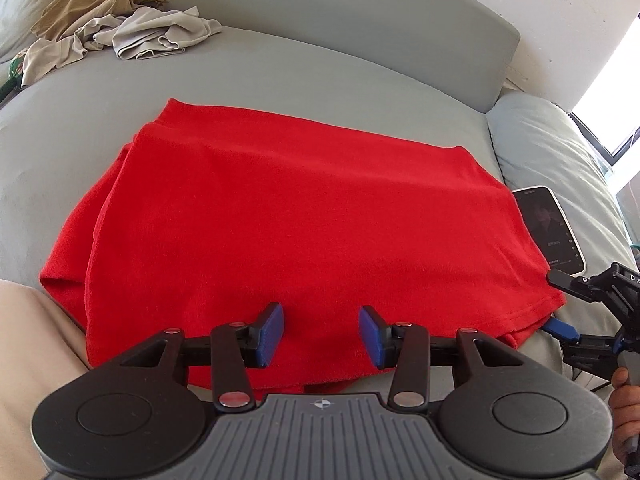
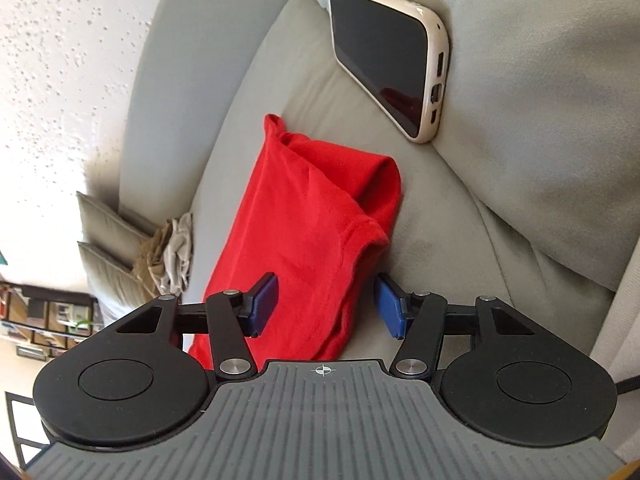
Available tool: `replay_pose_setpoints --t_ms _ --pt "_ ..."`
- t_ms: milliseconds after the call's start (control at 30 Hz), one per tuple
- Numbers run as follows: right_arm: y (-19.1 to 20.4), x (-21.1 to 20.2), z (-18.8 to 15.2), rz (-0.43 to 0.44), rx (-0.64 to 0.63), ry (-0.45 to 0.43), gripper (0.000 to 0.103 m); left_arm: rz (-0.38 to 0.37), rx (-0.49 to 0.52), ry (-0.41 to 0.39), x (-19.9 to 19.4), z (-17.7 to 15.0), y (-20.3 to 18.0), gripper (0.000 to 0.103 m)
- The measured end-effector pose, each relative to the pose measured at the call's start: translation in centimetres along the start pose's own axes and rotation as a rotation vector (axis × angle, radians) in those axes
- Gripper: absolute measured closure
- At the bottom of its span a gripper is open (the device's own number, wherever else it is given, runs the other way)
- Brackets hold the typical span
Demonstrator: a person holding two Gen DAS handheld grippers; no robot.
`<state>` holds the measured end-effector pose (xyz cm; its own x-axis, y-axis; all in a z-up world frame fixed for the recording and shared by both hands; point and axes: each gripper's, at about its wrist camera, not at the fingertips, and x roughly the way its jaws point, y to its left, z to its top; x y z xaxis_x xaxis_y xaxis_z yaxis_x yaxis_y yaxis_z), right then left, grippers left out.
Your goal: Fold clothes
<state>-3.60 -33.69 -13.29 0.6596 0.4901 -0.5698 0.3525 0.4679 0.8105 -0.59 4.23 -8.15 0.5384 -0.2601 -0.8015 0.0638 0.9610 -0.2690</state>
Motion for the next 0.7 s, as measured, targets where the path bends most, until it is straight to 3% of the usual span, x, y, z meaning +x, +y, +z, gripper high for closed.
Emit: replay_pose_setpoints --t_ms 167,533,600,700 --pt "-0.2 1.0 1.1 0.043 -0.008 -0.051 0.043 -0.013 -0.011 0.005 0.2 0.2 0.3 0.059" --pt "1.1 3.1 1.6 0.048 -0.243 -0.188 0.043 -0.023 -0.013 0.013 0.5 0.4 0.5 0.058" --pt "1.2 2.7 1.4 0.085 -0.243 -0.154 0.055 -0.028 -0.015 0.015 0.5 0.4 0.6 0.058" --pt "1.1 2.9 1.2 0.080 -0.256 -0.140 0.063 -0.034 -0.018 0.015 0.6 0.4 0.7 0.058"
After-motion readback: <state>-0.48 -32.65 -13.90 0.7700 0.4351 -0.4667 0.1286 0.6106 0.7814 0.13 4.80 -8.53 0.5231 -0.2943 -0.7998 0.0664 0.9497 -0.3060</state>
